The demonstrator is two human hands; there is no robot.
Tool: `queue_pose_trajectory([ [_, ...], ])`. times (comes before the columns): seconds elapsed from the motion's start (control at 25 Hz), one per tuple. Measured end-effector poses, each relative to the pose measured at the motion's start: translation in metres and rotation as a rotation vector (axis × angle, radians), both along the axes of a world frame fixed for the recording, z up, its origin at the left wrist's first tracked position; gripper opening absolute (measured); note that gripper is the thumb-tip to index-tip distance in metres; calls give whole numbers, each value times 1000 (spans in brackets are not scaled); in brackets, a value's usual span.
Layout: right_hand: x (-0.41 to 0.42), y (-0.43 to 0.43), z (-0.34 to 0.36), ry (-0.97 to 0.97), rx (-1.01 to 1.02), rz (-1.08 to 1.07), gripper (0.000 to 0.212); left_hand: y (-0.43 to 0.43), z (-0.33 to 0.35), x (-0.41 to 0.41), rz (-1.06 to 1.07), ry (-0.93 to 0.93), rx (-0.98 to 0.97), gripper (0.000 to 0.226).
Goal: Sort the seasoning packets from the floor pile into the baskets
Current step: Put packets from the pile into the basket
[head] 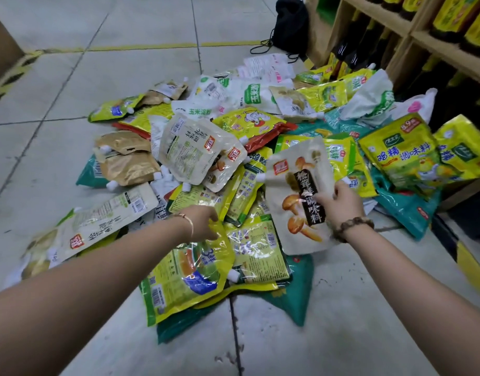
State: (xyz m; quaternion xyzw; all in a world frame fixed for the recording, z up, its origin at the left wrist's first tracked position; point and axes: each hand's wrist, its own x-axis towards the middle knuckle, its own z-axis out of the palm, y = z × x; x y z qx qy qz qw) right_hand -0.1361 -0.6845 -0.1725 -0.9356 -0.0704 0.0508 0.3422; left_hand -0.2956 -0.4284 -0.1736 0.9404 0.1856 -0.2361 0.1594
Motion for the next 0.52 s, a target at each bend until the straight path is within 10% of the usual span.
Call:
queue_pose_trajectory([
  [0.36, -30, -4, 14, 74, 175, 19, 31, 38, -44, -48, 117, 235, 69, 111],
  [0.52, -39, -17, 9, 160, 223, -31, 14, 36, -55, -68, 165, 78, 159, 96],
])
